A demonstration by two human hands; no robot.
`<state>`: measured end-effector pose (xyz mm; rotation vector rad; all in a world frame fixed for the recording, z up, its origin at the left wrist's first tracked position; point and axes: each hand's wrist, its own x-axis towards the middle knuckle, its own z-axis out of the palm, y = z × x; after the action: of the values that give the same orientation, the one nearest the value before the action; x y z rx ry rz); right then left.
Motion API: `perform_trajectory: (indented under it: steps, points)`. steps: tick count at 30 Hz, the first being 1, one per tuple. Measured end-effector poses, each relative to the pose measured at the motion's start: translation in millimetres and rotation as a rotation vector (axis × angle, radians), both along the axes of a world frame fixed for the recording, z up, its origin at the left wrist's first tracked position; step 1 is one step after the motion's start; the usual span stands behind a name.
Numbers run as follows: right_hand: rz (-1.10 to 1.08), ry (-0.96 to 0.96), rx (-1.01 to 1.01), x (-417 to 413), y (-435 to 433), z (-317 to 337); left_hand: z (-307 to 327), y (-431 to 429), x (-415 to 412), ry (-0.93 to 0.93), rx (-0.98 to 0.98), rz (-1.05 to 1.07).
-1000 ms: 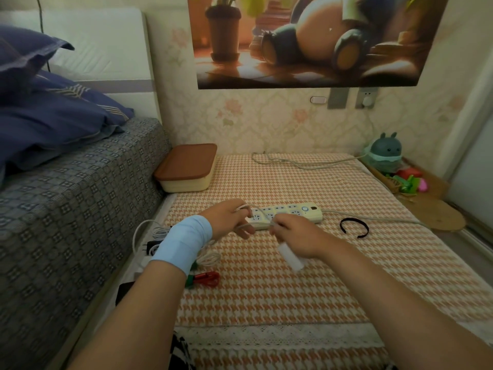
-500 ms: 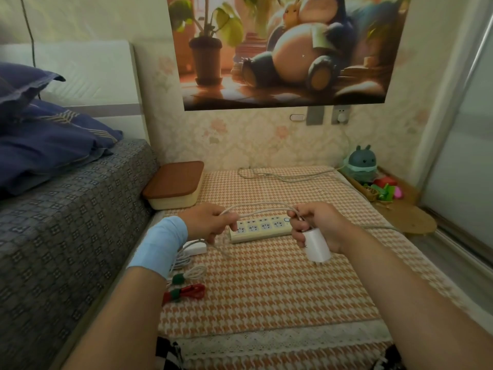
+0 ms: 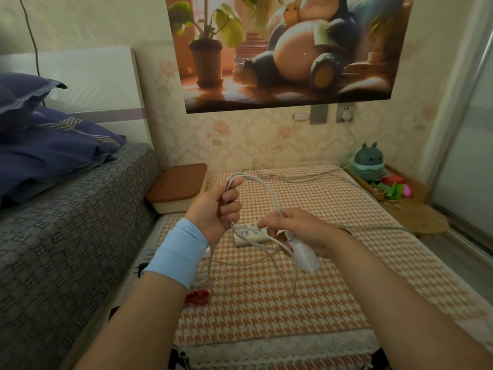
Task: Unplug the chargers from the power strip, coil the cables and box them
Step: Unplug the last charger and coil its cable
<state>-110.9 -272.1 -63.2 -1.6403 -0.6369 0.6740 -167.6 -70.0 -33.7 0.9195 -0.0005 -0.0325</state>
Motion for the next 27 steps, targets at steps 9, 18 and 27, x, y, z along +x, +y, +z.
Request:
perform_trajectory:
  steps: [9,18,27]
  points:
    - [0.0,-0.21,-0.162,-2.7,11.7,0.8,-18.8,-10.4,11.2,0.059,0.308,0.08]
    - [-0.197,-0.353,-0.075,-6.1,33.5,-15.3,-33.4,-30.1,13.8,0.086,0.447,-0.037]
    - [-0.409,-0.05,0.033,19.4,7.1,-14.5,-34.6,21.3,-5.5,0.041,1.314,0.007]
